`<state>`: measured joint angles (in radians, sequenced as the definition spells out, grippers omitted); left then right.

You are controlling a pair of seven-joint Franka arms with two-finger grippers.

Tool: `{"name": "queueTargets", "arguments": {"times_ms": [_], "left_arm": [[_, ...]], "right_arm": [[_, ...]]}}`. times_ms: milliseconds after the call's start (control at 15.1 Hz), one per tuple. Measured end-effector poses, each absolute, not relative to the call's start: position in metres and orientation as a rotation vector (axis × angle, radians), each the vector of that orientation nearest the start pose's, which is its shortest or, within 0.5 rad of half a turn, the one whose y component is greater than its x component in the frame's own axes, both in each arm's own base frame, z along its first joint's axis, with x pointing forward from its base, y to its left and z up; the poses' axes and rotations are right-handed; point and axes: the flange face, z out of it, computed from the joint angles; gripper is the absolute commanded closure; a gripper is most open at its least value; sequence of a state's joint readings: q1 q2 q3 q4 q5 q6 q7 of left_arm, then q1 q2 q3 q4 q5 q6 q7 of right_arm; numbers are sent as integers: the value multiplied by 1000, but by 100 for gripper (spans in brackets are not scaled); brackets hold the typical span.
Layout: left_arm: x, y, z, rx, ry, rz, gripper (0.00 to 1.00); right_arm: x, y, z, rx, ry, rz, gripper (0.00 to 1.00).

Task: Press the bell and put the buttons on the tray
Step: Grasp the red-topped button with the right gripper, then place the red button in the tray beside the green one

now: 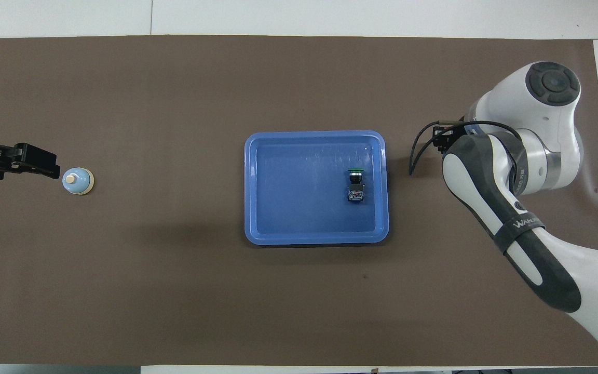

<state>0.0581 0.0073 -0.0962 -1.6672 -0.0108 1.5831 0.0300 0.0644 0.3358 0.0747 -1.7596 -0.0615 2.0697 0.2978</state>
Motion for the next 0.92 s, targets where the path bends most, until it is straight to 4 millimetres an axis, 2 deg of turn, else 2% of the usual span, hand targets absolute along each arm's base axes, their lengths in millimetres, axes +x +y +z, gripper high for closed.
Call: {"name": "queueTargets", "arguments": {"times_ms": [66,198,264,396,528,660,792,924], "left_arm": [[553,-22,576,-3148,106,144,0],[553,-22,576,-3148,106,144,0],[553,-22,576,-3148,106,144,0],[553,-22,576,-3148,106,144,0],[553,-22,576,-3148,106,144,0],[553,-22,576,-3148,106,144,0],[553,-22,576,-3148,106,144,0],[553,-22,576,-3148,106,144,0]], "right_arm": [[637,109,395,-3172,210,41,100],[631,164,422,-3179,210,55,100],[626,191,429,-3182,206,59,100],[613,242,429,-3185,208,59,100],[596,291,413,-3195,211,82,100],[583,327,392,-3201,210,91,100],[579,346,369,-3198,206,87,100],[581,352,343,-3189,224,77,100]]}}
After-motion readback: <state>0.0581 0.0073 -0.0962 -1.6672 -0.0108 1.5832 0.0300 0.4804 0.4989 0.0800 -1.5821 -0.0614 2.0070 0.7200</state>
